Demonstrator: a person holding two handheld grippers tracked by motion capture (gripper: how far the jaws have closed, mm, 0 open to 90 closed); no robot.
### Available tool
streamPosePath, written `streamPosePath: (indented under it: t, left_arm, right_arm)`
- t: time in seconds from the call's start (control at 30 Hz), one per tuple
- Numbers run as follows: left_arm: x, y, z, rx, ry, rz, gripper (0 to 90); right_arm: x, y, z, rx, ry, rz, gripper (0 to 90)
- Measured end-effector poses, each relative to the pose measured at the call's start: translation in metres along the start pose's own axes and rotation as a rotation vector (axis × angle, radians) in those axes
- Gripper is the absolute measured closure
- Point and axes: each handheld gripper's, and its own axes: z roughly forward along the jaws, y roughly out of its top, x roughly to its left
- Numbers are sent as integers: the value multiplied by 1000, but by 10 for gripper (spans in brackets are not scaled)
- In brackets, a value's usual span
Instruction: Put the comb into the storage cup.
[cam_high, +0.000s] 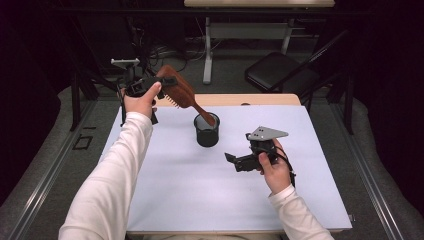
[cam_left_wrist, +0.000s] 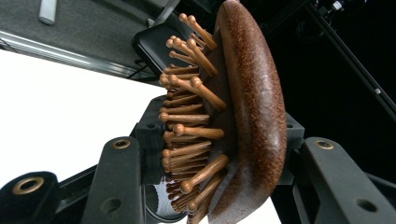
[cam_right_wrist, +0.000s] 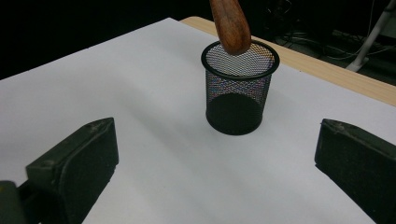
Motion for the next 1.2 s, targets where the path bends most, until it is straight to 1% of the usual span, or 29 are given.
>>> streamPosePath:
  t: [0.1, 0.17, 0.37, 0.53, 0.77, 0.83, 0.87, 1.2]
  left_arm:
    - [1, 0, 1, -3, 8, 1, 518]
    - [1, 1, 2, -3, 13, 2, 518]
    - [4, 2, 2, -9, 26, 8, 518]
    - [4, 2, 4, -20, 43, 6, 518]
    - [3, 0, 8, -29, 55, 26, 517]
    - [3, 0, 10, -31, 59, 25, 517]
    - [3, 0, 11, -30, 61, 34, 517]
    - [2, -6, 21, -43, 89, 69, 516]
  right_arm:
    - [0, -1, -1, -4, -10, -8, 0]
    - [0, 0, -2, -4, -15, -2, 0]
    - [-1, 0, -2, -6, -19, 1, 0]
    - [-1, 0, -2, -5, -12, 10, 0]
    - [-2, 0, -2, -14, -12, 11, 0]
    - [-2, 0, -2, -12, -11, 12, 0]
    - [-3, 0, -2, -12, -11, 12, 0]
    - [-2, 0, -3, -14, -12, 11, 0]
